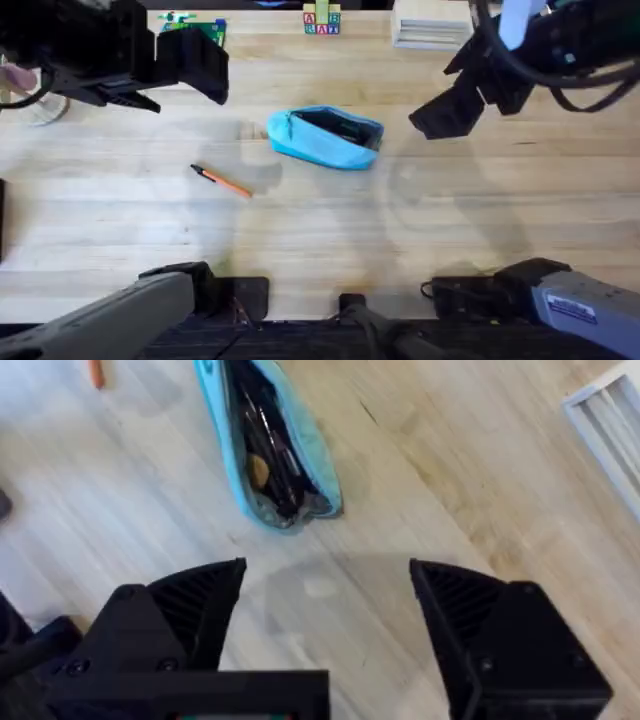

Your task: Unzip the bag, pick up the pens from the table one at a time and place them inside, then zip the bag closed.

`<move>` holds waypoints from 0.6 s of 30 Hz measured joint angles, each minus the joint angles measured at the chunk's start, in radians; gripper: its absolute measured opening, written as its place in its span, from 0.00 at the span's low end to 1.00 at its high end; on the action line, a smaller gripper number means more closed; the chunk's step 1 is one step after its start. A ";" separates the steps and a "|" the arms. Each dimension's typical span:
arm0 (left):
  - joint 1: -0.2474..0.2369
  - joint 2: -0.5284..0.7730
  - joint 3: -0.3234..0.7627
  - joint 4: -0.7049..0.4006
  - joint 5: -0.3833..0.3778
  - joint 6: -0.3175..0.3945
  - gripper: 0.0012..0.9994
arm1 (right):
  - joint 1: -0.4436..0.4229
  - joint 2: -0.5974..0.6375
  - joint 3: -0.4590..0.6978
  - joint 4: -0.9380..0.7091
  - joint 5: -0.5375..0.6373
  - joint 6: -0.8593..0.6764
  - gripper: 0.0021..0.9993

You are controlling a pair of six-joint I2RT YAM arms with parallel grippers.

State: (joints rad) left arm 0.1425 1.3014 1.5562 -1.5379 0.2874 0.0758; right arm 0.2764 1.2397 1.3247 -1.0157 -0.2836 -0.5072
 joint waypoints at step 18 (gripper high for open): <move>-0.031 -0.002 -0.042 0.002 -0.187 -0.431 1.00 | 0.000 -0.009 0.000 -0.055 0.000 0.089 1.00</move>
State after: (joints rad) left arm 0.1110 1.2993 1.5140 -1.5363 0.1005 -0.3549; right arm 0.2764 1.2304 1.3251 -1.0702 -0.2836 -0.4183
